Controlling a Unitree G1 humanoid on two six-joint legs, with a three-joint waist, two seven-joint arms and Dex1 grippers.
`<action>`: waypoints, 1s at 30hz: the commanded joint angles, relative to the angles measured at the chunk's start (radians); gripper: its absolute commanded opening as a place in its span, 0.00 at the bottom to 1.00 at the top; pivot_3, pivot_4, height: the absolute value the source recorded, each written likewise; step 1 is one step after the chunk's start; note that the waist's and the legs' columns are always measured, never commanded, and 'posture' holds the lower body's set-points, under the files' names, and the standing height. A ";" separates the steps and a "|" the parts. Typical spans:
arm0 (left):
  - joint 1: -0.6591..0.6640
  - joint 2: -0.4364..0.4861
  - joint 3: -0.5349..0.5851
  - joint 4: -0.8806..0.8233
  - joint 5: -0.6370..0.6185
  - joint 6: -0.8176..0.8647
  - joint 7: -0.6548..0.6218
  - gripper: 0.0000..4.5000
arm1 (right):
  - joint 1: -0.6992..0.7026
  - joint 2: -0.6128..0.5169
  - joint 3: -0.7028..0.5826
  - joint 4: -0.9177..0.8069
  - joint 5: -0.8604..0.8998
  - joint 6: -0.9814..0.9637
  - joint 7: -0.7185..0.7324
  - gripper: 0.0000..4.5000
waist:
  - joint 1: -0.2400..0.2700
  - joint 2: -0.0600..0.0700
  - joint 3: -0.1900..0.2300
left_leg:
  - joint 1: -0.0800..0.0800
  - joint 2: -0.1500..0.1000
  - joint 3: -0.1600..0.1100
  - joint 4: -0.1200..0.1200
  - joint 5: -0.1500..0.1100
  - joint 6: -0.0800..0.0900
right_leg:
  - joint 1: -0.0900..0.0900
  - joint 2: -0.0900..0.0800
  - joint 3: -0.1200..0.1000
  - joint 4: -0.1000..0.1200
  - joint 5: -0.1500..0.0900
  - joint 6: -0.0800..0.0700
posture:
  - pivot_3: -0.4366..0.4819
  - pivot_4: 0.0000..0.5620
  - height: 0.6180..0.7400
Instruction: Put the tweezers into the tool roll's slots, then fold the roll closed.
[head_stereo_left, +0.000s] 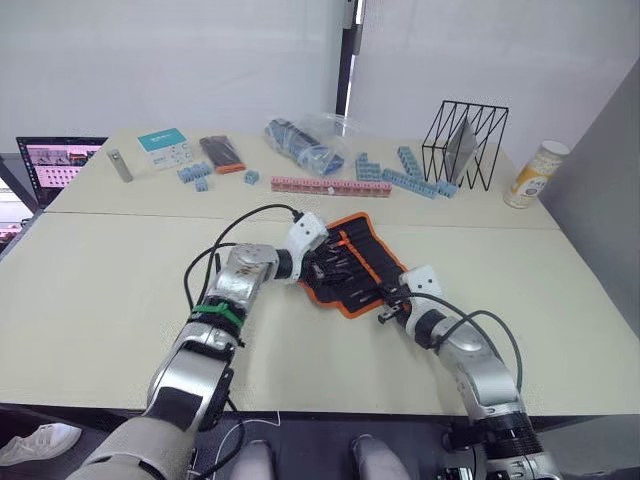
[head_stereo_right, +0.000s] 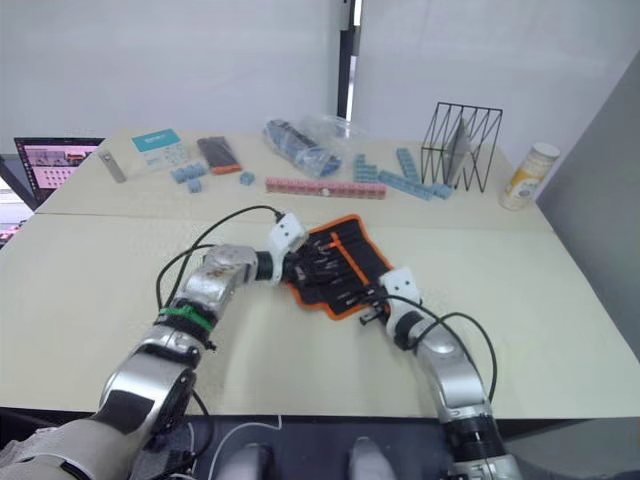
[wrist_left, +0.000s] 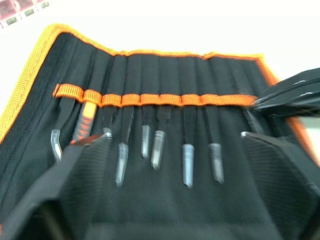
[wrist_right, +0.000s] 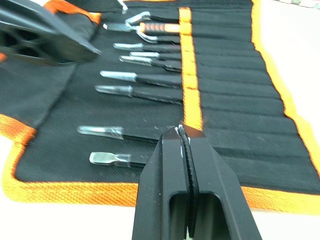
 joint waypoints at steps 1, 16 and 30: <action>0.061 0.055 0.065 -0.201 -0.076 0.085 -0.006 0.99 | -0.038 -0.021 -0.028 -0.037 0.019 0.011 0.018 0.00 | 0.000 0.000 0.000 | 0.000 0.000 0.000 0.000 0.000 0.000 | 0.000 0.000 0.000 0.000 0.000 0.000 | 0.48 0.27 1.00; 0.563 0.360 0.425 -0.538 -0.229 0.082 0.093 0.99 | -0.091 -0.031 0.003 0.119 -0.007 -0.028 0.061 0.00 | -0.001 0.002 0.001 | 0.002 0.002 0.001 0.000 0.000 0.000 | 0.000 0.000 -0.001 0.001 -0.001 -0.002 | 0.48 0.27 1.00; 1.097 0.190 0.780 -0.817 -0.362 -0.089 0.284 0.99 | -0.105 -0.040 0.007 0.212 -0.010 -0.077 0.120 0.00 | -0.003 0.001 0.000 | 0.007 0.006 0.007 -0.001 -0.005 -0.007 | 0.002 -0.001 -0.002 -0.002 -0.005 -0.014 | 0.48 0.27 1.00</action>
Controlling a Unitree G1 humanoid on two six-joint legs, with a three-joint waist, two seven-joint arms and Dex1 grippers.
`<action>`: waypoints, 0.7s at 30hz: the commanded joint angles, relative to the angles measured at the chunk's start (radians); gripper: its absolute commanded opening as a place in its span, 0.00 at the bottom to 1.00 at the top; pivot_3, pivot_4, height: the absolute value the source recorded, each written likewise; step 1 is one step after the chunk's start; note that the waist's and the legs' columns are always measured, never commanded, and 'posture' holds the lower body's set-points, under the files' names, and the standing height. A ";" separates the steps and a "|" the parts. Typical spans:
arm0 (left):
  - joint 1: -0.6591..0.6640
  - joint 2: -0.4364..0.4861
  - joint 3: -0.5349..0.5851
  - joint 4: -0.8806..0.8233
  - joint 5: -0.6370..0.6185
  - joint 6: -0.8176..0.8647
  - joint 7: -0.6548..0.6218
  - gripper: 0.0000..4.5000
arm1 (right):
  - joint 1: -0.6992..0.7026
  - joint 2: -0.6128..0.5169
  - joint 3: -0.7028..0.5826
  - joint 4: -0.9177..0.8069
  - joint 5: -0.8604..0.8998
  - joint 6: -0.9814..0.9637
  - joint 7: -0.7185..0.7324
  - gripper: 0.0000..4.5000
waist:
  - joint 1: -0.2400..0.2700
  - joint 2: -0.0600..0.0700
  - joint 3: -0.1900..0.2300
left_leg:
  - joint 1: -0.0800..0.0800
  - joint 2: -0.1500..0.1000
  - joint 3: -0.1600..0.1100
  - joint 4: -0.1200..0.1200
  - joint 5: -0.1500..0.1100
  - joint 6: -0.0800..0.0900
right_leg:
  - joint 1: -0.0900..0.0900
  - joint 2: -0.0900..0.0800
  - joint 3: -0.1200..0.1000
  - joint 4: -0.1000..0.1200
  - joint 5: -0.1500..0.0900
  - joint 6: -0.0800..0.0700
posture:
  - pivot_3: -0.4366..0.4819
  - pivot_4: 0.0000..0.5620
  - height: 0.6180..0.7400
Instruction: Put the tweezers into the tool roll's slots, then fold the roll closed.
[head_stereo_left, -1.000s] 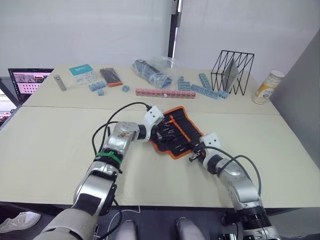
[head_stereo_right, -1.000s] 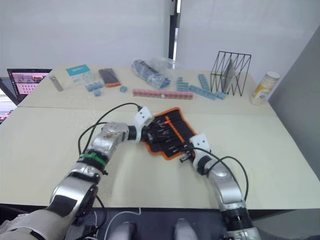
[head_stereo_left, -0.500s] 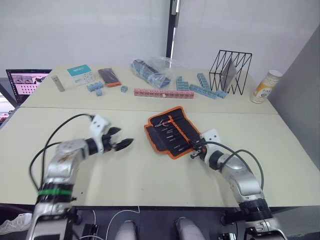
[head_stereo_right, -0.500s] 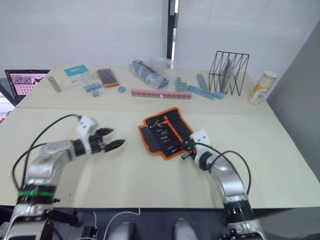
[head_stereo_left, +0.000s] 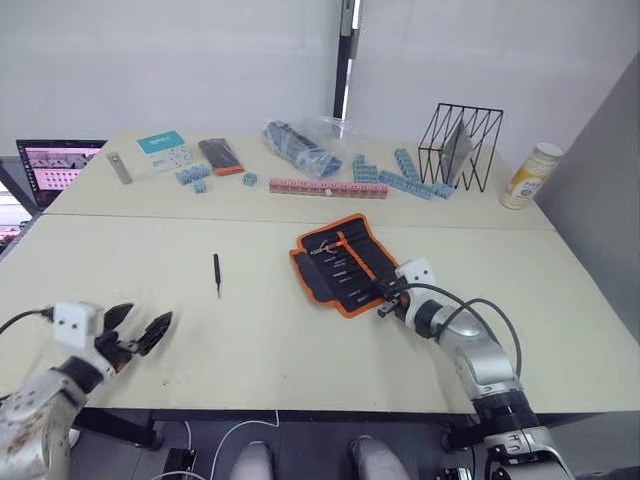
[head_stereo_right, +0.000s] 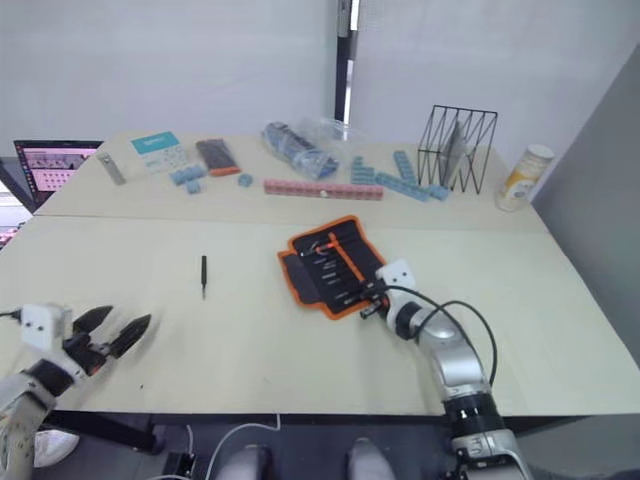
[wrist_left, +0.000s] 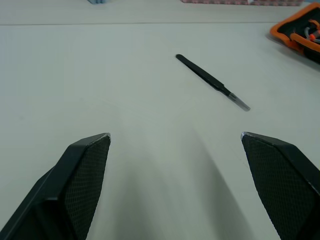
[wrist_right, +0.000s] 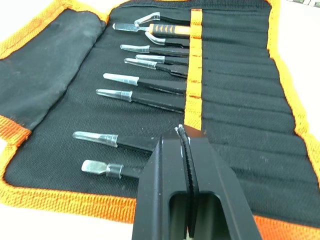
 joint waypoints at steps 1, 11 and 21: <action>0.068 -0.049 0.062 -0.068 -0.026 -0.074 0.061 0.99 | 0.003 -0.011 -0.005 0.019 -0.006 -0.001 0.014 0.00 | -0.001 -0.001 0.000 | 0.000 0.000 0.000 0.000 0.000 0.000 | 0.000 0.000 0.000 0.000 0.000 0.000 | 0.48 0.27 1.00; 0.139 -0.102 0.062 -0.088 -0.036 -0.133 0.144 0.99 | -0.020 -0.011 0.001 0.053 -0.008 -0.011 0.038 0.00 | -0.002 -0.002 -0.001 | 0.001 0.001 0.001 0.001 -0.001 -0.001 | -0.001 0.000 0.000 -0.002 -0.001 -0.002 | 0.48 0.27 1.00; 0.046 -0.095 -0.006 -0.127 -0.037 -0.074 0.235 0.99 | -0.014 -0.013 -0.002 0.045 -0.009 -0.010 0.044 0.00 | 0.000 -0.002 -0.001 | 0.001 0.001 0.001 0.001 -0.001 -0.001 | -0.001 0.000 0.000 -0.002 -0.001 -0.002 | 0.48 0.27 1.00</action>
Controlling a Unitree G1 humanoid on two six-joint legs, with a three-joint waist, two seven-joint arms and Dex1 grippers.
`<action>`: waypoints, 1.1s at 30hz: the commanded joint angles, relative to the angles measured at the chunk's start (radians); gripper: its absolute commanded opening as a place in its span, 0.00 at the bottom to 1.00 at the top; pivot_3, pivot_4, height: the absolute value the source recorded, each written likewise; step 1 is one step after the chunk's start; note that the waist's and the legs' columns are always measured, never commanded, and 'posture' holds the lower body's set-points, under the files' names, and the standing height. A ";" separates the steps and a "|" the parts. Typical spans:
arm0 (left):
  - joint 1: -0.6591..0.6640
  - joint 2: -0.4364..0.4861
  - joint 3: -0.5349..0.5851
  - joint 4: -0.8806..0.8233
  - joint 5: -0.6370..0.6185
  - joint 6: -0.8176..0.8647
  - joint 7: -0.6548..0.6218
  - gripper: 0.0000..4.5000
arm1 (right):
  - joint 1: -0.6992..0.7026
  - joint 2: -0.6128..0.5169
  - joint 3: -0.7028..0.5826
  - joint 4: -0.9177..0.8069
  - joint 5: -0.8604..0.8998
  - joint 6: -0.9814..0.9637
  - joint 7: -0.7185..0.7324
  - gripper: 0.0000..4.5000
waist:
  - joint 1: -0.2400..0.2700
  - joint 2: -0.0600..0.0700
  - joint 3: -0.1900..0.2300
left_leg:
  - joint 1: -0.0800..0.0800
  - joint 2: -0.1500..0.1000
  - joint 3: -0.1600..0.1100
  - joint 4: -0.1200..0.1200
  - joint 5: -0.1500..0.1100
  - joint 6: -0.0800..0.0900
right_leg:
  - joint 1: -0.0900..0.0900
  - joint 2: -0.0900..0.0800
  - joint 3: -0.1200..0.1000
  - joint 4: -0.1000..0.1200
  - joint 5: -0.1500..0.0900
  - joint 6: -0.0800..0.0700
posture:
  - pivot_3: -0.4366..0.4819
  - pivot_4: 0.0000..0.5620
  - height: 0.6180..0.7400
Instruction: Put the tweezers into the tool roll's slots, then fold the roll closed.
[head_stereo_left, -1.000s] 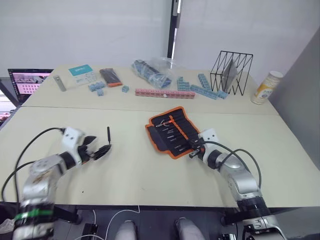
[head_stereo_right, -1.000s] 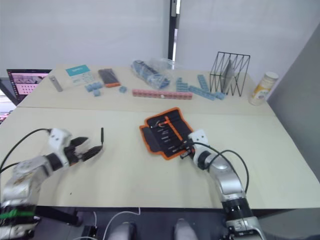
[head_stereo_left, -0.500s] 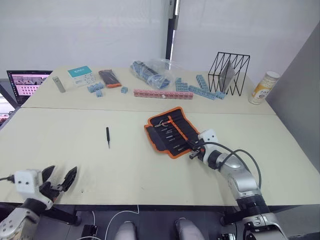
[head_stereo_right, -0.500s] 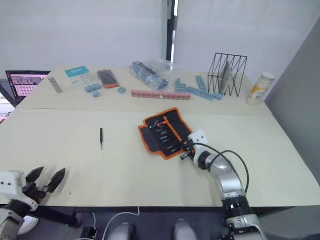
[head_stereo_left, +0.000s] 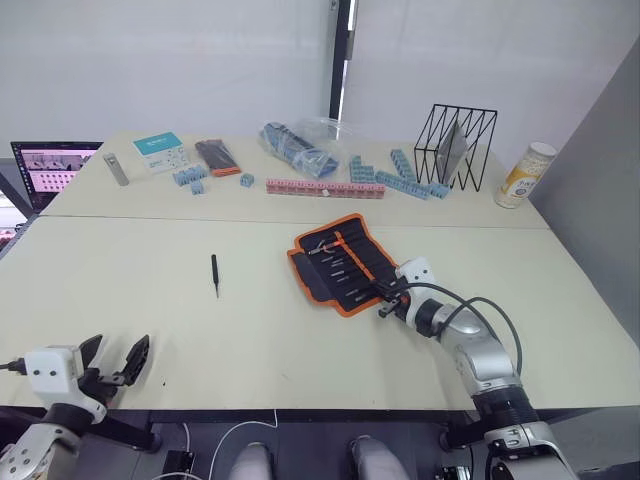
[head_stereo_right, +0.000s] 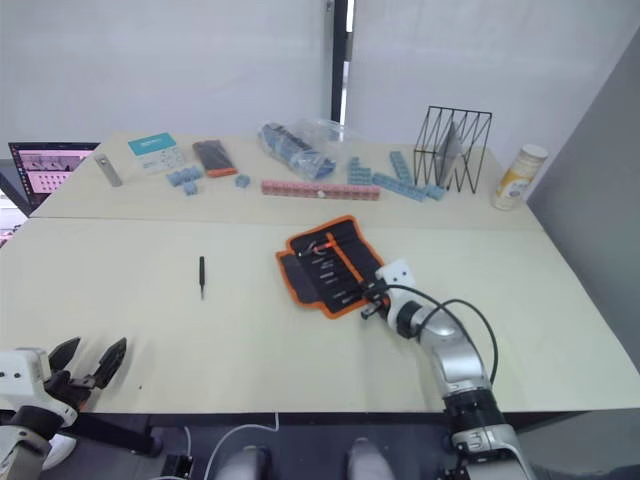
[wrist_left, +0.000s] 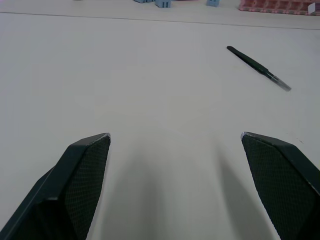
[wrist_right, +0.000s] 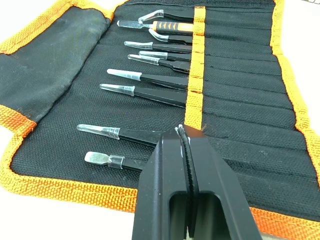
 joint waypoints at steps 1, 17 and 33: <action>-0.080 0.000 -0.027 -0.078 -0.014 0.058 0.107 0.99 | 0.008 -0.007 -0.001 0.003 -0.008 0.005 0.003 0.00 | 0.001 0.000 0.000 | 0.000 0.000 0.000 0.000 0.000 0.000 | 0.000 0.000 0.000 0.000 0.000 0.000 | 0.48 0.27 1.00; -0.461 -0.141 -0.418 -0.152 0.259 0.550 0.630 0.99 | 0.034 -0.006 -0.007 -0.044 -0.004 0.027 -0.015 0.00 | 0.001 -0.001 -0.001 | 0.000 -0.002 -0.003 0.001 0.002 0.003 | 0.002 0.002 0.002 0.003 0.003 0.005 | 0.48 0.27 1.00; -0.582 -0.237 -0.433 -0.054 0.331 0.758 0.731 0.15 | 0.052 -0.013 -0.006 -0.083 -0.007 0.046 -0.034 0.00 | 0.002 0.001 -0.002 | 0.000 -0.004 -0.005 0.000 0.002 0.002 | 0.003 0.002 0.002 0.003 0.004 0.006 | 0.48 0.27 1.00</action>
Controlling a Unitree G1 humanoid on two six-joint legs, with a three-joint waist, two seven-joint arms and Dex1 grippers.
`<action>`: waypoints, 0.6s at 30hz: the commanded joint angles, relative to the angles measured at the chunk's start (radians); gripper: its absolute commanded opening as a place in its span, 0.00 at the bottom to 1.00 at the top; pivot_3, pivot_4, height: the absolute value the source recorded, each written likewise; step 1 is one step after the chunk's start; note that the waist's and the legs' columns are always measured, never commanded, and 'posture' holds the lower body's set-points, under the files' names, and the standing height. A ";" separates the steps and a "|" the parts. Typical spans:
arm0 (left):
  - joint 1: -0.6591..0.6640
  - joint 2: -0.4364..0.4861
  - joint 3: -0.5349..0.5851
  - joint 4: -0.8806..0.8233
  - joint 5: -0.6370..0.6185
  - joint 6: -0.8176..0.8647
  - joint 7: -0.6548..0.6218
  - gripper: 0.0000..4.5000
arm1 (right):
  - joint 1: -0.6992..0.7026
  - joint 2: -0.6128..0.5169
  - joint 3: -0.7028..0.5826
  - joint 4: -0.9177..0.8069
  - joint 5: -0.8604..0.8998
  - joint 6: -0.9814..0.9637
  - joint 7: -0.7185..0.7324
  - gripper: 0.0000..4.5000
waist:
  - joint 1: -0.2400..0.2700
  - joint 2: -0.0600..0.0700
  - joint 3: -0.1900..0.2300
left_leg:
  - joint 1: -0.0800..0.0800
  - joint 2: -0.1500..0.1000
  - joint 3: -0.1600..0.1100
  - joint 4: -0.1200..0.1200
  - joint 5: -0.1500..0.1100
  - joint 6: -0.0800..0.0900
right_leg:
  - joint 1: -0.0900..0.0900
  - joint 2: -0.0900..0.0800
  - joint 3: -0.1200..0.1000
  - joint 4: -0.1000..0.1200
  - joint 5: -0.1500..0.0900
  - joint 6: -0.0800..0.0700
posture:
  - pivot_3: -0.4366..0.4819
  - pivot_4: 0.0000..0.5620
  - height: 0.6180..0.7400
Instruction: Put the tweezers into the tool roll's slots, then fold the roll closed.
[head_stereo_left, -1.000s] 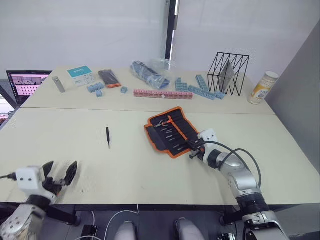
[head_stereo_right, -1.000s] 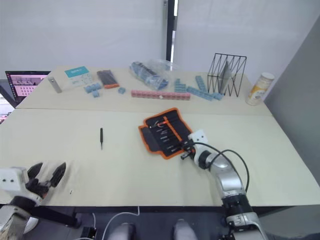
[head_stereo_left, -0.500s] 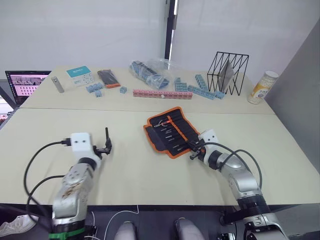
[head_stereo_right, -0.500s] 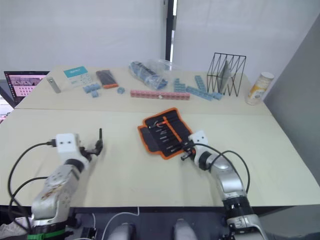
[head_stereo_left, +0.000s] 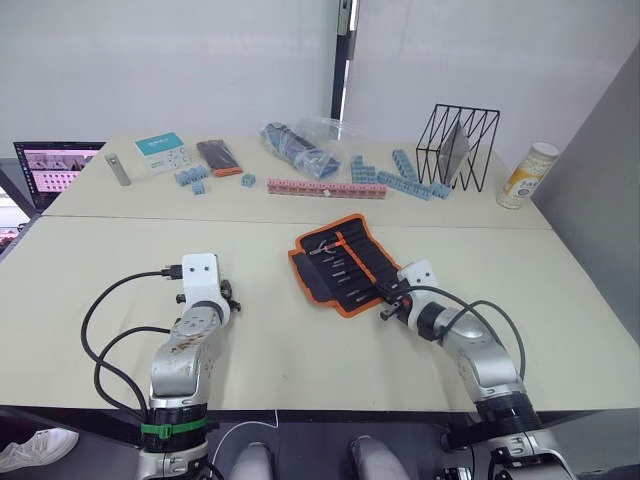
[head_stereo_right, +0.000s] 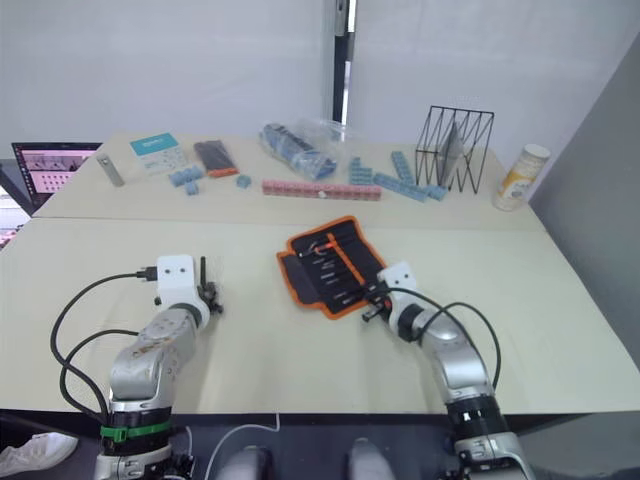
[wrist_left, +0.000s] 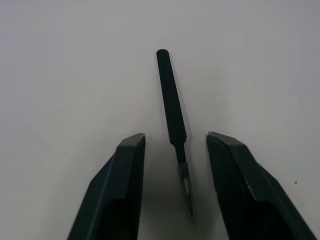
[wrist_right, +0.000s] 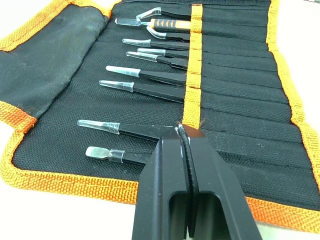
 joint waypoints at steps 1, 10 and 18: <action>0.007 -0.009 0.013 0.009 0.004 0.025 -0.005 0.07 | 0.013 -0.008 -0.004 -0.019 -0.007 0.018 -0.004 0.00 | 0.000 0.001 0.000 | 0.000 0.000 0.000 0.000 0.000 0.000 | 0.000 0.000 0.000 0.000 0.000 0.000 | 0.48 0.27 1.00; -0.006 0.177 0.066 0.049 -0.005 -0.079 -0.143 0.01 | 0.014 -0.012 -0.009 -0.022 -0.010 0.022 -0.009 0.00 | -0.005 0.001 0.000 | 0.001 0.000 -0.001 -0.001 0.000 0.000 | -0.002 0.000 0.000 0.000 0.000 -0.001 | 0.48 0.27 1.00; -0.089 0.334 -0.004 0.053 -0.033 -0.221 -0.398 0.01 | 0.021 -0.009 -0.013 -0.030 -0.010 0.018 -0.024 0.00 | 0.007 0.000 0.000 | -0.002 -0.001 -0.001 0.000 -0.001 -0.002 | -0.002 -0.001 0.000 -0.003 0.000 -0.001 | 0.48 0.27 1.00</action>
